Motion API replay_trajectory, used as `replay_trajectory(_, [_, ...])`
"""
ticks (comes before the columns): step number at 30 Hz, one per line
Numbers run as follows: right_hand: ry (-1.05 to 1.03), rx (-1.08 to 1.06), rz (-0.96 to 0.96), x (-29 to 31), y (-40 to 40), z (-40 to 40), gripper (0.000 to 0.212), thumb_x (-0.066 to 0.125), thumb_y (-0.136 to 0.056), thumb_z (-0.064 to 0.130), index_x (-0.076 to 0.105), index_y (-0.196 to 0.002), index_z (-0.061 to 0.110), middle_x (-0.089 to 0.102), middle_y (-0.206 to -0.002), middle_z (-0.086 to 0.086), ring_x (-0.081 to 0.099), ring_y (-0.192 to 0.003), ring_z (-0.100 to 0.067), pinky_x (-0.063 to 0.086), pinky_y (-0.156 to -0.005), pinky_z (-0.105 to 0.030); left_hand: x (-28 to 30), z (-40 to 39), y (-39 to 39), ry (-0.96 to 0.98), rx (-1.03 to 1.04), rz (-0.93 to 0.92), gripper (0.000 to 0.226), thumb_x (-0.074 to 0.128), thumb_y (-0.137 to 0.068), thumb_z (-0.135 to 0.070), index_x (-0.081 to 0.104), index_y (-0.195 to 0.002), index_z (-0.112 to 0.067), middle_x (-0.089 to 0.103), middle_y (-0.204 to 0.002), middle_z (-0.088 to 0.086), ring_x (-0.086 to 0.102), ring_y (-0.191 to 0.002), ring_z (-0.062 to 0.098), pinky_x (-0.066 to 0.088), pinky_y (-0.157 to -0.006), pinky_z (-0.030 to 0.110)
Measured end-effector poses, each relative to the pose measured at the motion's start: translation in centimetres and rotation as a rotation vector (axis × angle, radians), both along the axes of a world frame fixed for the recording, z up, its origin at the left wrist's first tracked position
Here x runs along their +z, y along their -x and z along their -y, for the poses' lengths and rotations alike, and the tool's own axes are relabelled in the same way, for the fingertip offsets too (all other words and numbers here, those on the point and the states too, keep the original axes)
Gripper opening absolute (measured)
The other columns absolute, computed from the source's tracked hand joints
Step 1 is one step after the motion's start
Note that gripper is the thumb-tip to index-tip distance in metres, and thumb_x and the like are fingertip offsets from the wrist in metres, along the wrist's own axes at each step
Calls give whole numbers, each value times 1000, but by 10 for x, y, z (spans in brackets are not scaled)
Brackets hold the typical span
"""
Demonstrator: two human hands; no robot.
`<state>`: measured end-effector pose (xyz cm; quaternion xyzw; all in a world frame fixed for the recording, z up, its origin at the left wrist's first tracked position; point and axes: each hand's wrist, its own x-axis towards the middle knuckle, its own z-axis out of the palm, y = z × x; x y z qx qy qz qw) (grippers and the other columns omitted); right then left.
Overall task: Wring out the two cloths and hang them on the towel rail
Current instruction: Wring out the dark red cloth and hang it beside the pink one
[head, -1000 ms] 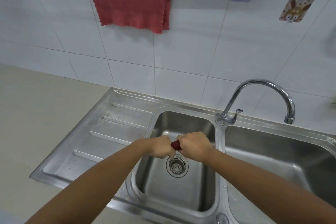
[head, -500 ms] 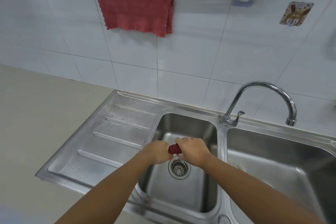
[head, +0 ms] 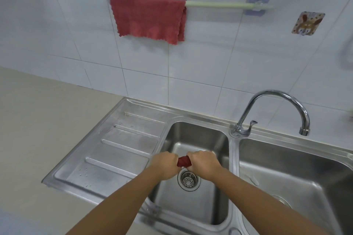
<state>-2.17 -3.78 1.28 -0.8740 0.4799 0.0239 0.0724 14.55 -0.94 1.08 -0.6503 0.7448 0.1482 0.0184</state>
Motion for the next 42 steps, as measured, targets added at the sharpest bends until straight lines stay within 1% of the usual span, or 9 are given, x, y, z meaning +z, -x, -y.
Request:
replay_trajectory(7, [-598, -333, 767, 23, 24, -3, 31, 73, -80, 14, 53, -103, 16, 67, -99, -7, 63, -72, -12, 55, -68, -29, -4, -7, -22, -117, 69, -321, 45, 65, -76, -53, 47, -106, -26, 58, -99, -3, 59, -87, 16, 50, -77, 32])
replay_trajectory(10, [-619, -363, 855, 26, 28, -8, 16, 71, -86, 14, 61, -98, 14, 68, -89, -4, 66, -64, -6, 53, -62, -18, 2, -13, -18, -211, 130, -683, 63, 68, -79, -41, 41, -134, -29, 51, -130, -6, 52, -117, 14, 46, -98, 33])
replay_trajectory(13, [-598, -378, 917, 27, 25, -13, 10, 64, -92, 16, 70, -85, 20, 68, -78, 0, 68, -64, -5, 55, -61, -20, 12, -13, -10, -282, 200, -939, 42, 63, -87, -24, 52, -126, -34, 59, -122, -5, 61, -108, 11, 53, -84, 23])
replay_trajectory(15, [-634, -399, 983, 28, 24, -15, 18, 61, -94, 17, 73, -80, 20, 68, -72, 1, 69, -66, -6, 55, -62, -21, 14, -14, -9, -234, 203, -873, 31, 64, -88, -22, 60, -116, -33, 65, -103, -7, 64, -92, 6, 55, -72, 18])
replay_trajectory(19, [-557, -369, 886, 30, 29, -17, 19, 61, -93, 25, 77, -87, 17, 67, -70, 7, 62, -67, -6, 51, -67, -24, 14, -16, -9, -140, 201, -818, 10, 67, -86, -24, 67, -91, -33, 69, -86, -9, 66, -82, 6, 56, -81, 25])
replay_trajectory(25, [-289, -302, 630, 34, 32, -15, 24, 61, -92, 30, 73, -113, 25, 57, -113, 13, 54, -109, -6, 40, -100, -26, 23, -12, -11, 143, 100, -594, 10, 63, -88, -28, 72, -92, -30, 63, -91, -13, 59, -86, 4, 49, -85, 27])
replay_trajectory(31, [-282, -351, 802, 46, 26, -15, 11, 67, -87, 25, 74, -95, 27, 72, -90, 8, 67, -87, -11, 56, -81, -33, 32, -7, -9, 125, 72, -632, 3, 65, -87, -26, 63, -87, -28, 67, -102, -11, 63, -93, 9, 52, -89, 32])
replay_trajectory(37, [-465, -388, 964, 59, 30, -6, 20, 76, -80, 15, 71, -94, 29, 72, -92, 5, 67, -82, -9, 53, -71, -21, 31, -6, -11, 56, 91, -696, 20, 66, -85, -22, 49, -78, -28, 59, -71, -6, 53, -62, 8, 49, -67, 30])
replay_trajectory(42, [-605, -428, 1020, 62, 36, -1, 15, 75, -80, 17, 72, -94, 23, 68, -73, 8, 59, -63, -4, 45, -57, -16, 31, -5, -17, 6, 110, -718, 20, 67, -86, -23, 53, -91, -36, 62, -86, -6, 58, -74, 6, 48, -69, 18])
